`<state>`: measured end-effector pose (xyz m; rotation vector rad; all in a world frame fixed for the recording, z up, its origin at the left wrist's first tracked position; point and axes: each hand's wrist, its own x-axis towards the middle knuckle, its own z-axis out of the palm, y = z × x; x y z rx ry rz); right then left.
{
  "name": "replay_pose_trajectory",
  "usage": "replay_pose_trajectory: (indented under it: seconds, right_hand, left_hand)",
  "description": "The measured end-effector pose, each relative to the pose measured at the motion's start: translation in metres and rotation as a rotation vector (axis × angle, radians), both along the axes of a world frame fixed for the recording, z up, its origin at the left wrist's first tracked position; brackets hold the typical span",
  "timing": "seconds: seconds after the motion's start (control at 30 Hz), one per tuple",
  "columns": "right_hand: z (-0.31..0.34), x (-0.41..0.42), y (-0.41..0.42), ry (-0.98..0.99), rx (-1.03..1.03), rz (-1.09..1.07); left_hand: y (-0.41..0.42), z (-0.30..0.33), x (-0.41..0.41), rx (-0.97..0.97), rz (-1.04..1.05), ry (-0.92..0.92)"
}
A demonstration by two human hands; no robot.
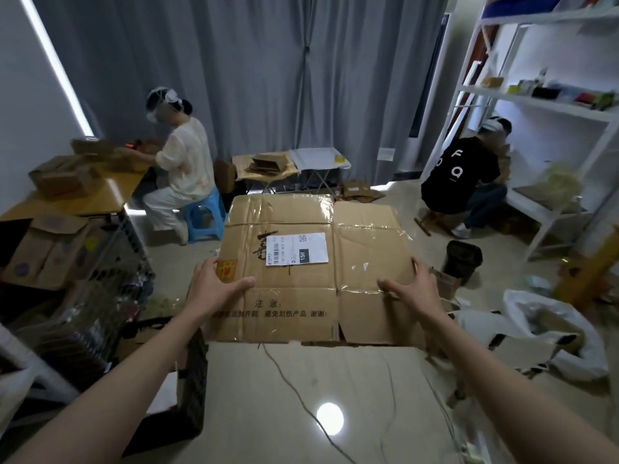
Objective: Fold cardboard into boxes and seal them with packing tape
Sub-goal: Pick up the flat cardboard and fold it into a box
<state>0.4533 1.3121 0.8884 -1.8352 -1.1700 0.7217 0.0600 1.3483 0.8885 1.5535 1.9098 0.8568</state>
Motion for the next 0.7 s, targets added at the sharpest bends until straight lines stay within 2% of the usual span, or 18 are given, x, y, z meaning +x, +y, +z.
replay_pose_trajectory:
  seconds: [0.23,0.43,0.53,0.7]
  right_hand:
    - [-0.013,0.007,0.159,-0.023,-0.004,-0.019]
    - [-0.004,0.020,0.291,-0.020,-0.020,-0.103]
    - [-0.004,0.040,0.339,-0.033,-0.043,-0.170]
    - [-0.009,0.085,0.420,-0.044,-0.063,-0.253]
  left_hand:
    - [0.177,-0.022,0.012,0.030,-0.050,-0.060]
    - [0.346,-0.010,0.033,0.029,-0.117,-0.019]
    - [0.418,-0.005,0.055,0.026,-0.182,0.022]
    - [0.525,-0.014,0.108,-0.001,-0.245,-0.013]
